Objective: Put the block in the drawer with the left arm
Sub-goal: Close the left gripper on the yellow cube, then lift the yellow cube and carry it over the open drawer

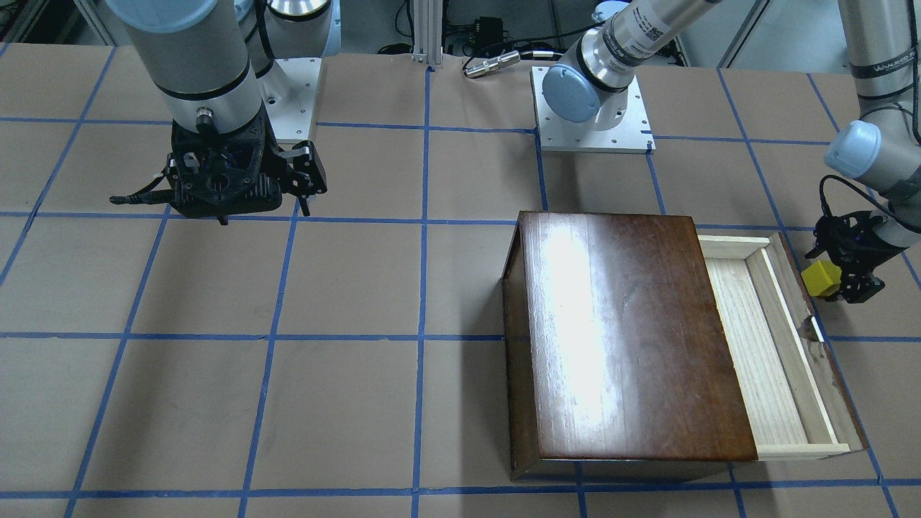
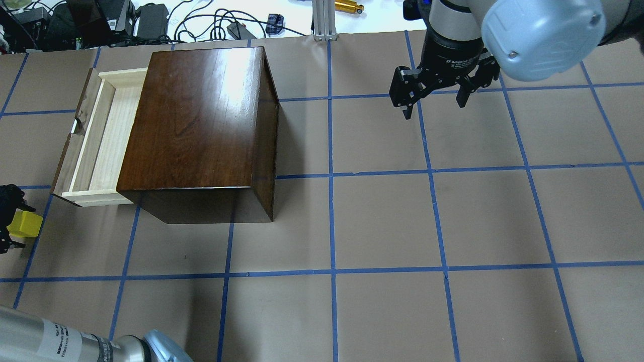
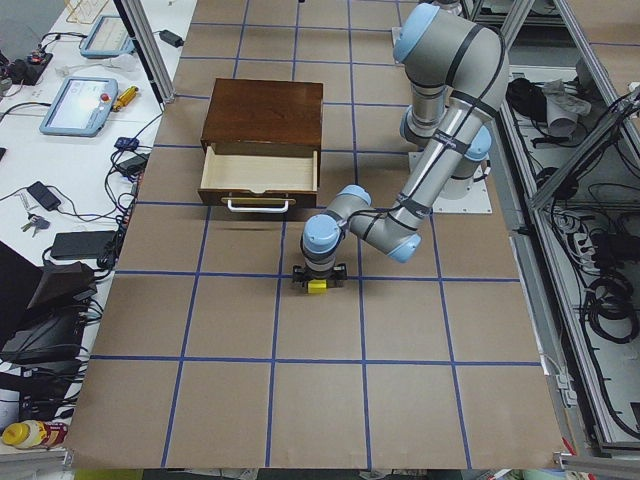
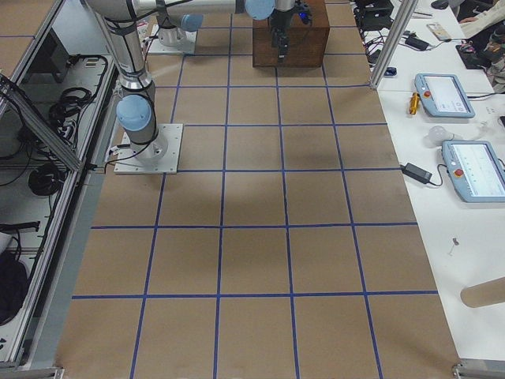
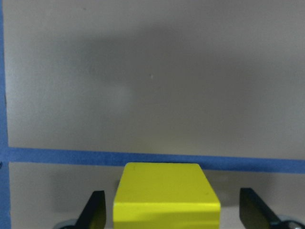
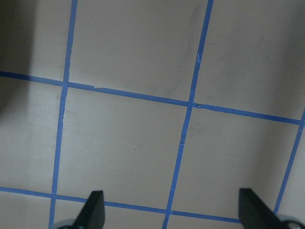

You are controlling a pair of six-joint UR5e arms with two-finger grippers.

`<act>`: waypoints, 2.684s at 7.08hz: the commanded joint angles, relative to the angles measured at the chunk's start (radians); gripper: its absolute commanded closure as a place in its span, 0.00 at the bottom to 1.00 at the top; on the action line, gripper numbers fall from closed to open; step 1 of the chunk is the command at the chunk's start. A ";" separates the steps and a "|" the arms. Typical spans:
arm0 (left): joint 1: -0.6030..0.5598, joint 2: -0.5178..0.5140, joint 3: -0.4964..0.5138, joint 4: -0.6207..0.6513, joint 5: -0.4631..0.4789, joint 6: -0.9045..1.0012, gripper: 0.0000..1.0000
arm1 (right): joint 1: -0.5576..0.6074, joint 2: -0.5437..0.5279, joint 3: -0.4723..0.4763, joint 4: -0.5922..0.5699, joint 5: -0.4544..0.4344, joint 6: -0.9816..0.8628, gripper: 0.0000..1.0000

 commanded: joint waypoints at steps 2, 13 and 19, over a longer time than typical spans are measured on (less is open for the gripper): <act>0.010 -0.003 0.001 0.003 -0.002 0.011 0.87 | 0.000 0.000 0.000 0.000 0.000 0.000 0.00; 0.004 0.040 0.122 -0.085 -0.062 -0.038 1.00 | 0.000 0.000 0.000 0.000 0.000 0.001 0.00; -0.241 0.167 0.460 -0.565 -0.052 -0.197 1.00 | 0.000 0.000 0.000 0.000 0.000 0.001 0.00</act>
